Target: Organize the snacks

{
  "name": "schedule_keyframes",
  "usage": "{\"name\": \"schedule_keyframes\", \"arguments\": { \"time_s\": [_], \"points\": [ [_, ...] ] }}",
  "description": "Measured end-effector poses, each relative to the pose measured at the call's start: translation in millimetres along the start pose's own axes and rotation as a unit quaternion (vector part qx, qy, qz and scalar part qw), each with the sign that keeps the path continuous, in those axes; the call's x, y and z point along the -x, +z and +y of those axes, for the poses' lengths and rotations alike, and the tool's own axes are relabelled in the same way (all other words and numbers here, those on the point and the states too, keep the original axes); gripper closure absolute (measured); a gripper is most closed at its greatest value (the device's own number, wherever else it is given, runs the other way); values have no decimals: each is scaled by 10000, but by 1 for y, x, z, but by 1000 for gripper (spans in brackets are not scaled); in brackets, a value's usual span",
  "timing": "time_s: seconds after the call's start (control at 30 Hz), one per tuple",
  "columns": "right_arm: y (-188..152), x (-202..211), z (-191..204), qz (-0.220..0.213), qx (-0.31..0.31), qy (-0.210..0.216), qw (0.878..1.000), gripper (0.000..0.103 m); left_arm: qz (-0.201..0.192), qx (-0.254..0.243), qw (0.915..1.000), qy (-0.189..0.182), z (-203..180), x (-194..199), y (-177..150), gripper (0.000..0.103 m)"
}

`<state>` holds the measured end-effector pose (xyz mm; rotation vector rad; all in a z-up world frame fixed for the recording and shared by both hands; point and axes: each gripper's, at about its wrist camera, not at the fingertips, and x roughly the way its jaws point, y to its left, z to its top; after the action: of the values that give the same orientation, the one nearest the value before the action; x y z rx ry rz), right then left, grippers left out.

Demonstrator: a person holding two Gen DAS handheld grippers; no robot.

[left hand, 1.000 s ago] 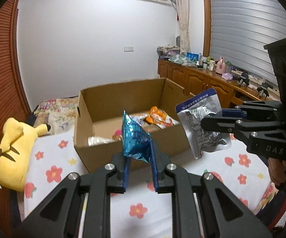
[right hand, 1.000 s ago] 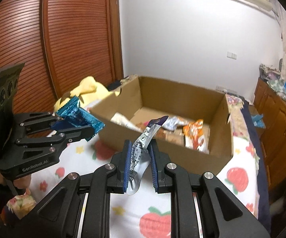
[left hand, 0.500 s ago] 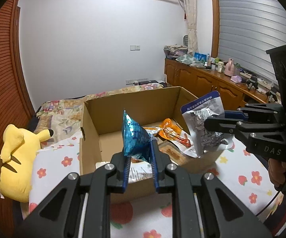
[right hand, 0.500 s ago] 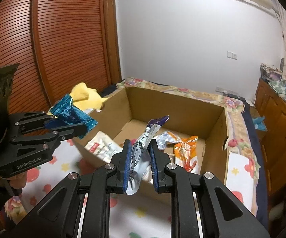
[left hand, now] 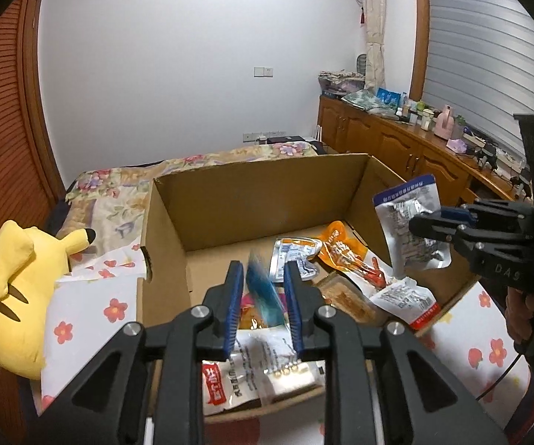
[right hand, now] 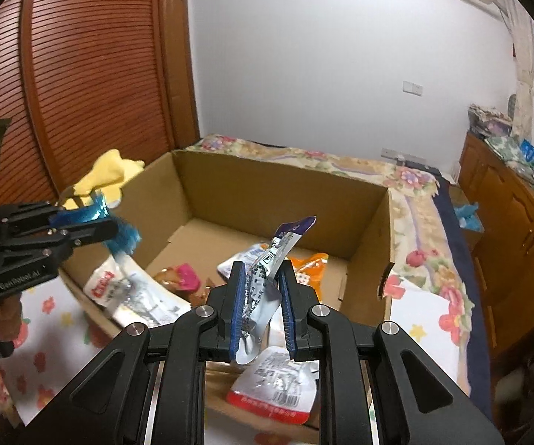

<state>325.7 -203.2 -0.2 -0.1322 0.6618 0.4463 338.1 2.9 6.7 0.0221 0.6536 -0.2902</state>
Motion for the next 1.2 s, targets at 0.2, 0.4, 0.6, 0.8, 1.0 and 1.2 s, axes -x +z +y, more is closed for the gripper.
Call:
{"name": "schedule_keyframes", "arguments": {
  "time_s": [0.2, 0.4, 0.6, 0.8, 1.0, 1.2],
  "points": [
    [-2, -20, 3, 176, 22, 4, 9998, 87, 4, 22, 10000, 2, 5, -5, 2, 80],
    [5, -33, 18, 259, 106, 1, 9996, 87, -65, 25, 10000, 61, 14, 3, 0, 75],
    [9, -41, 25, 324, 137, -32, 9994, 85, -118, 51, 9998, 130, 21, 12, -5, 72],
    [7, -38, 15, 230, -62, -14, 9997, 83, -163, 35, 9997, 204, 21, 17, -9, 64],
    [1, -28, 10, 171, -182, -103, 9996, 78, -187, 73, 9996, 200, 16, 24, -16, 58],
    [-8, -4, 10, 36, -260, -248, 9993, 71, -251, 12, 9994, 228, 6, 40, -24, 56]
  ]
}}
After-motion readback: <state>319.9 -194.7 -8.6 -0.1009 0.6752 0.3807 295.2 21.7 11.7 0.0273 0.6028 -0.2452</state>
